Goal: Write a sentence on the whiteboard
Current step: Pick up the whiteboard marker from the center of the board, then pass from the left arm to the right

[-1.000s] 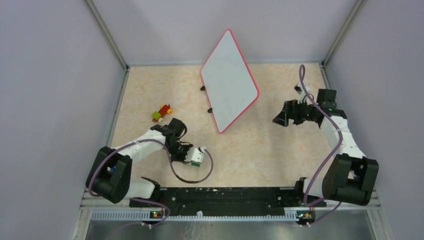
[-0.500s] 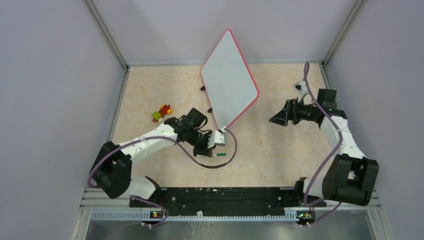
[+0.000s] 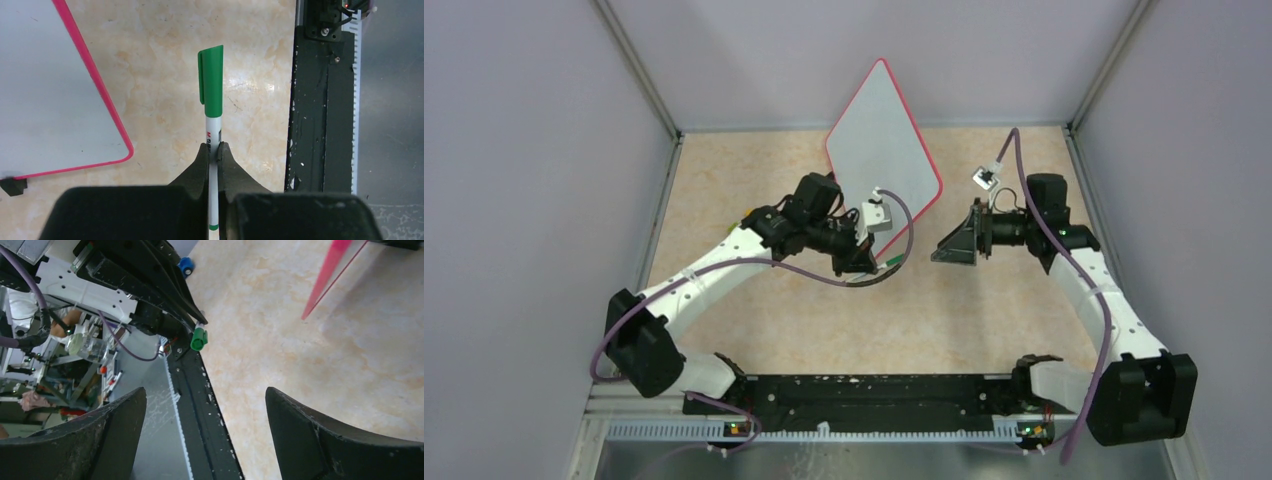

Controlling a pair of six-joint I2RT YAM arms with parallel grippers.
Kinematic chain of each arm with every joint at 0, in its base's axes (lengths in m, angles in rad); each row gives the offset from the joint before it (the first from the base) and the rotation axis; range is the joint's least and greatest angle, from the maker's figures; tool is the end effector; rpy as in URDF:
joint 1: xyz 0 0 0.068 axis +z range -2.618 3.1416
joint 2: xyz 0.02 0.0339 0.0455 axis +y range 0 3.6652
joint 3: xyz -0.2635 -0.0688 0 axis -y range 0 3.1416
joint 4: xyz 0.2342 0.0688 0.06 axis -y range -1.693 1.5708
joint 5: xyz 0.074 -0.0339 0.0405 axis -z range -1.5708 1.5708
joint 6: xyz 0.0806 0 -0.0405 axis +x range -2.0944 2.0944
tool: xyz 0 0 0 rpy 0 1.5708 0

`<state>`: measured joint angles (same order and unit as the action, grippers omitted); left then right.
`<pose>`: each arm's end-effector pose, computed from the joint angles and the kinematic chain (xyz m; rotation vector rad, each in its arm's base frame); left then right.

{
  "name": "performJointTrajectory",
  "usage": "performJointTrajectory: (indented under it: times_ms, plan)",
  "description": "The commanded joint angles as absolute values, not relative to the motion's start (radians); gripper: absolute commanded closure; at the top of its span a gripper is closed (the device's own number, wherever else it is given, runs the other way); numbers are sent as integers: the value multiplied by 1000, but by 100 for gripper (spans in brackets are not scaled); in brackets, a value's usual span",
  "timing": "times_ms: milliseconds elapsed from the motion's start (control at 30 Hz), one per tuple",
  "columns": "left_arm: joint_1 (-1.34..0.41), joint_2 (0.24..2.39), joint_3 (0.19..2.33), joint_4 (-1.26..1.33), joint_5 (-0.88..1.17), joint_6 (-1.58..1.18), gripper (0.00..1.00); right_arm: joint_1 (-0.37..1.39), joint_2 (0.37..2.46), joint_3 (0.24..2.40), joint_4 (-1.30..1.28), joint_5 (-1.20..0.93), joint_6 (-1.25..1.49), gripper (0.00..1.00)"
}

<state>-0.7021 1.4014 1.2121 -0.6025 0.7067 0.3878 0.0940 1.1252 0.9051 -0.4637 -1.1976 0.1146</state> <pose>0.2044 -0.2414 0.2918 1.4913 1.7878 -0.9864 0.2202 0.0961 0.2934 -0.6217 1.9875 1.4424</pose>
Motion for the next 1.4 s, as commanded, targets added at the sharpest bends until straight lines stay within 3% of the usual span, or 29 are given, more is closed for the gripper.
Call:
performJointTrajectory:
  times_ms: [0,300,467,933,1000,1067,1100,1200,1233,1367]
  plan:
    - [-717,1371,1250,-520,734,273,100,150,1086,956,-412,-1218,216,16]
    - [-769,1425,1334,-494,748,234,100,228,1074,965,-384,-1171,268,20]
    - [-795,1451,1362,-486,745,231,100,245,1085,993,-378,-1154,277,28]
    - [-817,1491,1407,-485,751,222,100,272,1089,995,-393,-1122,256,74]
    - [-818,1492,1406,-485,751,223,100,273,1091,1002,-403,-1108,250,82]
    - [-819,1492,1406,-486,748,222,100,274,1093,1012,-421,-1089,239,99]
    - [-819,1492,1407,-491,742,222,95,273,1095,1019,-434,-1079,228,100]
    - [-813,1488,1405,-531,742,227,56,267,1096,1039,-483,-1051,181,100]
    - [-806,1485,1404,-549,753,233,48,258,1094,1041,-498,-1047,168,100]
    - [-750,1459,1399,-597,746,235,40,168,1104,1054,-573,-1055,101,100]
